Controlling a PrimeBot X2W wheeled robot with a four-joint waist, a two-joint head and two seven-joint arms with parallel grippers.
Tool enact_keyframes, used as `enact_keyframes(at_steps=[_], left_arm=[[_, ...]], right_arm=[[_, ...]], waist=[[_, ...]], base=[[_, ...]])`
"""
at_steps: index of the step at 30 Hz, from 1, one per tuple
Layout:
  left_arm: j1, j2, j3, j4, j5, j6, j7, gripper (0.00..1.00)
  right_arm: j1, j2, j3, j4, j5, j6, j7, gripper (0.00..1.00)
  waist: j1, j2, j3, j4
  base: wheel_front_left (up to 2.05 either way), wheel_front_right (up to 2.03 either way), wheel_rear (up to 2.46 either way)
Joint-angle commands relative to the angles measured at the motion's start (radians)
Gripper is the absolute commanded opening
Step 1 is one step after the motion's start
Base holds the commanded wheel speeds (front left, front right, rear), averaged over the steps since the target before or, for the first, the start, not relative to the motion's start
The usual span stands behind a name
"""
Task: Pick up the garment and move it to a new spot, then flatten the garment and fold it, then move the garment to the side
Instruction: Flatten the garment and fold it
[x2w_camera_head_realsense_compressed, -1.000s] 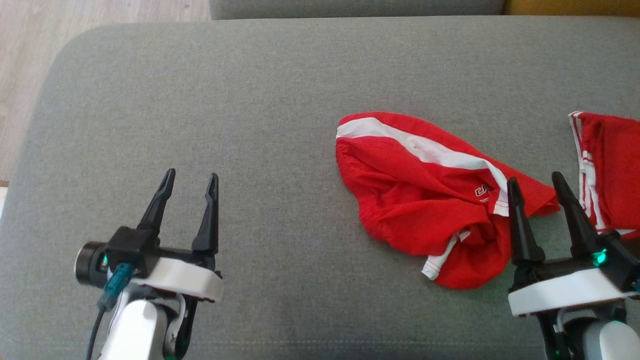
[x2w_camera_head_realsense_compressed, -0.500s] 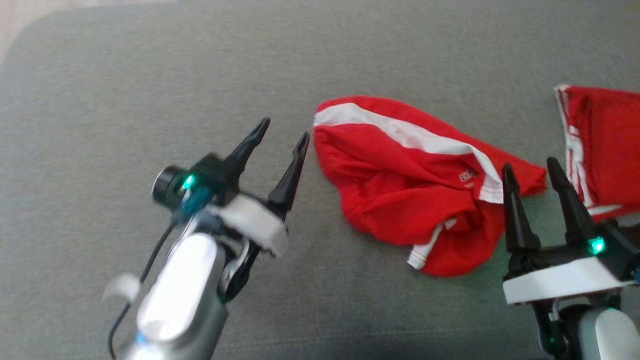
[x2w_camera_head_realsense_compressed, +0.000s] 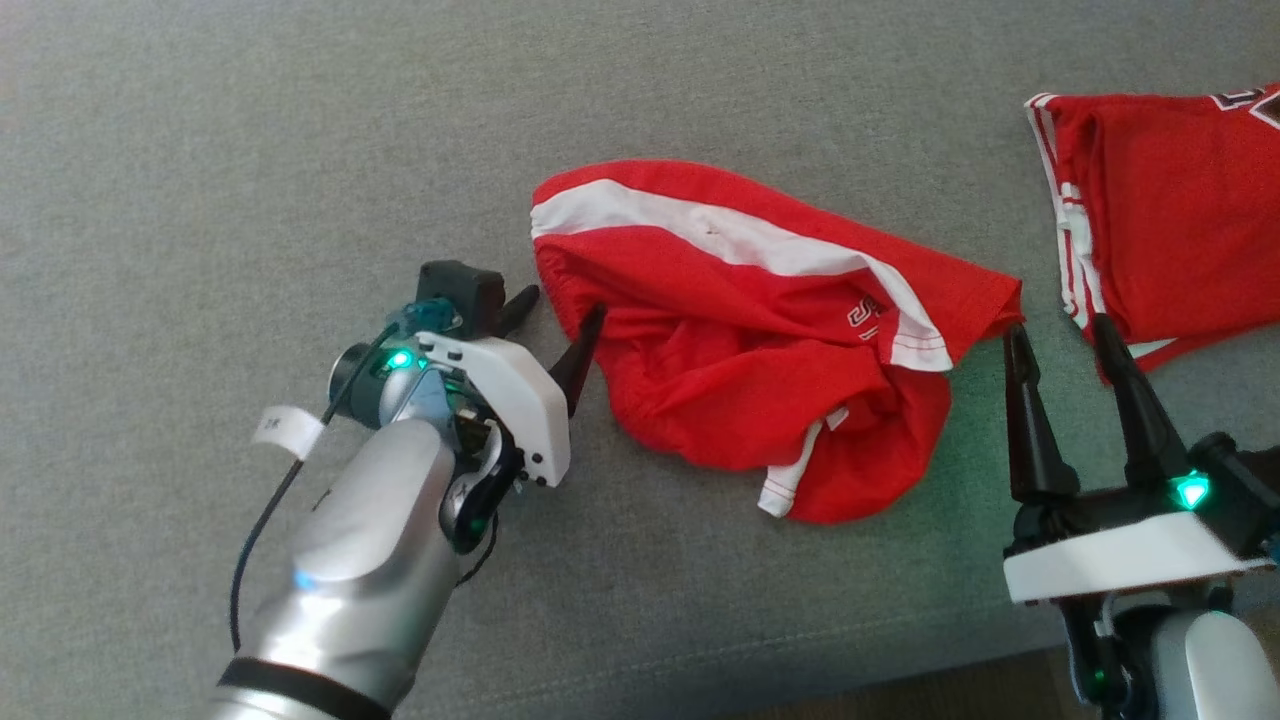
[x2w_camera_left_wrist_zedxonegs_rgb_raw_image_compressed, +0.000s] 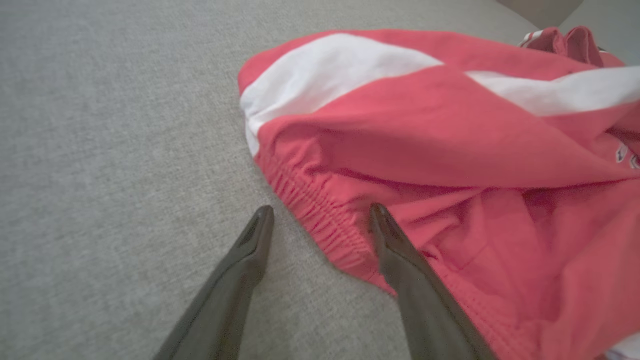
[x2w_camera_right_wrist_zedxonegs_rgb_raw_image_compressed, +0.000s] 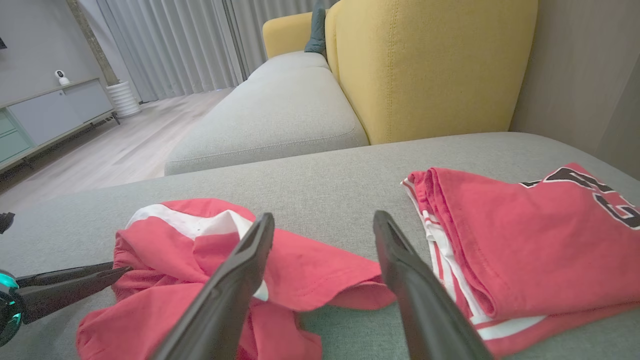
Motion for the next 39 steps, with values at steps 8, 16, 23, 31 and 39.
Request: enact_keyframes(at_steps=[8,16,23,31,39], left_arm=[[-0.067,0.009,-0.063,0.047,-0.029,0.037,-0.03,0.0],[0.024,0.04,-0.112,0.012,0.03,0.1,-0.14,0.0],[0.169,0.113,-0.139,-0.122,0.053,0.144,-0.154,0.0],[0.31,0.162,-0.165,-0.26,0.051,0.187,-0.105,0.0],[0.368,0.154,-0.101,-0.375,-0.001,0.227,-0.216,1.0]], right_arm=[[-0.037,-0.005,0.003,-0.033,0.003,-0.001,-0.008,1.0],[-0.024,-0.005,-0.009,-0.033,-0.008,-0.001,0.005,1.0],[-0.013,-0.005,-0.032,-0.038,-0.025,-0.001,0.028,1.0],[0.002,-0.005,-0.038,-0.05,-0.034,-0.001,0.053,1.0],[0.011,-0.005,-0.022,-0.064,-0.062,-0.001,0.078,1.0]], waist=[[-0.0001,0.0,0.002,0.025],[-0.0001,0.0,-0.027,0.068],[-0.0001,0.0,-0.056,0.117],[-0.0001,0.0,-0.088,0.148],[-0.0001,0.0,-0.116,0.162]], base=[[0.0,0.0,0.0],[0.0,0.0,0.0],[0.0,0.0,0.0],[0.0,0.0,0.0],[0.0,0.0,0.0]])
